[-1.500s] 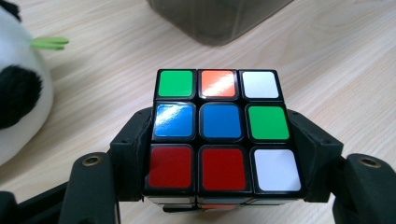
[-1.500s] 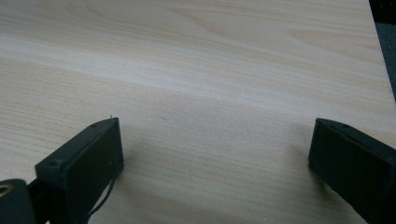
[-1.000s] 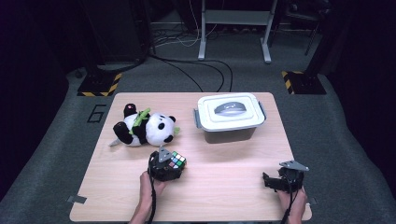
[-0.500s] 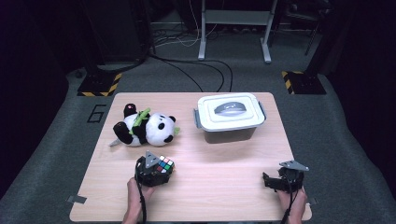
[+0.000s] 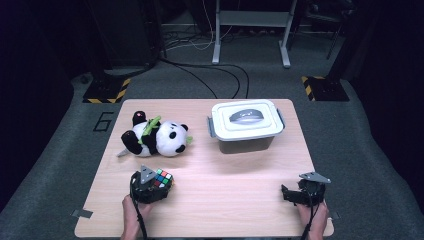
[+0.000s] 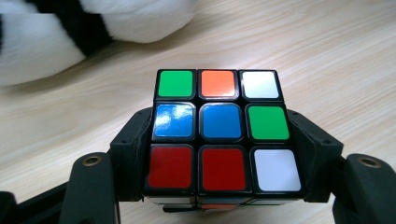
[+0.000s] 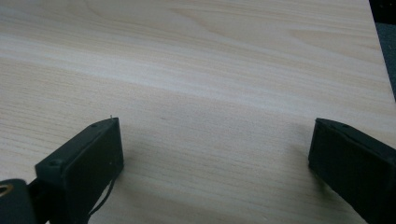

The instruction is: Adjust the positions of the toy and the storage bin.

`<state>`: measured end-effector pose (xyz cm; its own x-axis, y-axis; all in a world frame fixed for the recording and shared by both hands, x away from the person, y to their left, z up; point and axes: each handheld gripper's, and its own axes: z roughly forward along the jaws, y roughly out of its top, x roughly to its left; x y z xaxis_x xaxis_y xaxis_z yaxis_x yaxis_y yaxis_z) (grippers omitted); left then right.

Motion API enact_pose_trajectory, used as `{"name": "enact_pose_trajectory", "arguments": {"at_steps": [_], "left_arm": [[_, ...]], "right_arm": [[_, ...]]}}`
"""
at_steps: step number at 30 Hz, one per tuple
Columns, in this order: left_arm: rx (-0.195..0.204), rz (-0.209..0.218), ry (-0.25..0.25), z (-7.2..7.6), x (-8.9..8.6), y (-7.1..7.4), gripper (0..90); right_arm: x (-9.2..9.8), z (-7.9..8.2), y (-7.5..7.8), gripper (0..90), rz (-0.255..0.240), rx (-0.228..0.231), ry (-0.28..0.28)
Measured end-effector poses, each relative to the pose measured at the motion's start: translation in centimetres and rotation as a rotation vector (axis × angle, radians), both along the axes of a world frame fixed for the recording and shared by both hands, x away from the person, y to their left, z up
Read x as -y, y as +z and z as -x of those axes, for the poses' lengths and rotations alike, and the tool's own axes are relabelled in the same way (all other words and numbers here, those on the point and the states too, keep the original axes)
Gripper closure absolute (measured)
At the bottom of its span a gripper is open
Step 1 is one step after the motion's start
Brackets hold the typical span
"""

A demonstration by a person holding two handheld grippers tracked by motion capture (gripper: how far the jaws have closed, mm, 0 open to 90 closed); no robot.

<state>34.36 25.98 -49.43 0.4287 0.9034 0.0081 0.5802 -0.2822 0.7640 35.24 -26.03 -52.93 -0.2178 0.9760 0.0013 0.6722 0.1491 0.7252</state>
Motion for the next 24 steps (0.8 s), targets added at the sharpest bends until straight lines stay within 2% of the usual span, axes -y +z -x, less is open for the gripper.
{"name": "enact_pose_trajectory", "arguments": {"at_steps": [24], "left_arm": [[0.018,0.018,0.132,0.3,-5.3,0.4,34.0]], "right_arm": [[0.0,0.0,0.0,2.4,0.0,0.0,0.0]]}}
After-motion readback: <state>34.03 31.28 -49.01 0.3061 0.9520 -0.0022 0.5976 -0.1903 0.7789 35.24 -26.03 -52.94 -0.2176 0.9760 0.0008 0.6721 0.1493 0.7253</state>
